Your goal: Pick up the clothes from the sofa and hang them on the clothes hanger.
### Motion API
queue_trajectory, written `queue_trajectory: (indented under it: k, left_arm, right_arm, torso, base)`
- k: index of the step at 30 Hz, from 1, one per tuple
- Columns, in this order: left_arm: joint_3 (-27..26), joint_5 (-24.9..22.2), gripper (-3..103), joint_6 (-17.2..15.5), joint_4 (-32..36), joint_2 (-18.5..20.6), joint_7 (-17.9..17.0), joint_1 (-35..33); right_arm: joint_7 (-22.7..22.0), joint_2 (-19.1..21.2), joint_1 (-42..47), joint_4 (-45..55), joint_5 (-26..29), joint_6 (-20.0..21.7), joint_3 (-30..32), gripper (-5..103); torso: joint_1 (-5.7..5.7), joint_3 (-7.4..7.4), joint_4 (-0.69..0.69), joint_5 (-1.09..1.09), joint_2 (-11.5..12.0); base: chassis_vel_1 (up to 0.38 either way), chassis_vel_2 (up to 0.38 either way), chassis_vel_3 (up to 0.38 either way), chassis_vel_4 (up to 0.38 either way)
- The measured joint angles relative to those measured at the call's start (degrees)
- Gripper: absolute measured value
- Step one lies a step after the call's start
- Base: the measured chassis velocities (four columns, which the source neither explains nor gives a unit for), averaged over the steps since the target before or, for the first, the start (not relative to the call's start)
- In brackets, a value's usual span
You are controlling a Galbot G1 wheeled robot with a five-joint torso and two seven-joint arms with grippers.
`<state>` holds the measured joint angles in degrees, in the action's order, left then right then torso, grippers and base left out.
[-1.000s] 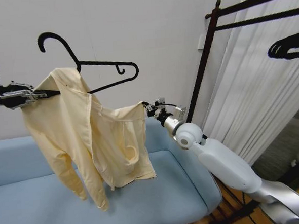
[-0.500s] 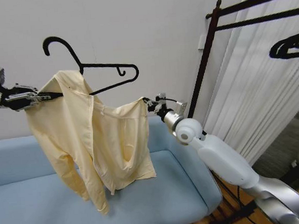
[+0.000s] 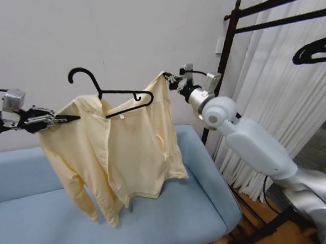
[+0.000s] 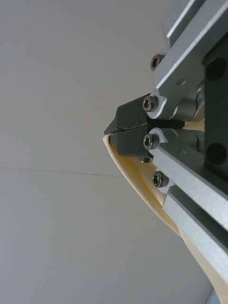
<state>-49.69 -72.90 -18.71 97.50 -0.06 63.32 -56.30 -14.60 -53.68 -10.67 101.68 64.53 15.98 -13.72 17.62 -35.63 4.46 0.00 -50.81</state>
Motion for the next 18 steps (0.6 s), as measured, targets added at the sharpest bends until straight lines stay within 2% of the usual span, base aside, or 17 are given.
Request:
queue_trajectory:
  k: [4,5,7,11,18]
  left_arm:
    - [1.18,-0.94,2,-0.75,3.96,-0.40,-12.81,-0.76]
    - [1.18,-0.94,2,-0.75,3.96,-0.40,-12.81,-0.76]
    - [1.68,-2.13,2,-1.28,6.06,-0.85,-17.56,-1.03]
    - [2.00,-2.63,2,-2.03,8.09,-1.72,-19.40,-1.13]
    - [1.82,-3.66,2,-2.84,9.91,-3.31,-18.92,-0.80]
  right_arm:
    - [-0.19,-1.18,-6.42,-1.15,0.30,0.81,-3.48,0]
    - [-0.19,-1.18,-6.42,-1.15,0.30,0.81,-3.48,0]
    - [-0.35,-2.01,-8.64,-1.98,0.28,1.04,-4.81,0]
    - [-0.42,-3.10,-11.34,-3.37,-0.18,1.33,-6.78,0]
    - [-1.06,-5.43,-14.88,-6.26,-0.87,1.81,-9.66,0]
  torso:
    - [0.00,0.00,0.01,0.00,0.00]
    - [0.00,0.00,0.01,0.00,0.00]
    - [0.00,0.00,0.01,0.00,0.00]
    - [0.00,0.00,0.01,0.00,0.00]
    - [0.00,0.00,0.00,-0.01,0.00]
  base:
    - [0.000,0.000,0.000,0.000]
    - [0.000,0.000,0.000,0.000]
    - [0.000,0.000,0.000,0.000]
    - [0.000,0.000,0.000,0.000]
    - [0.000,0.000,0.000,0.000]
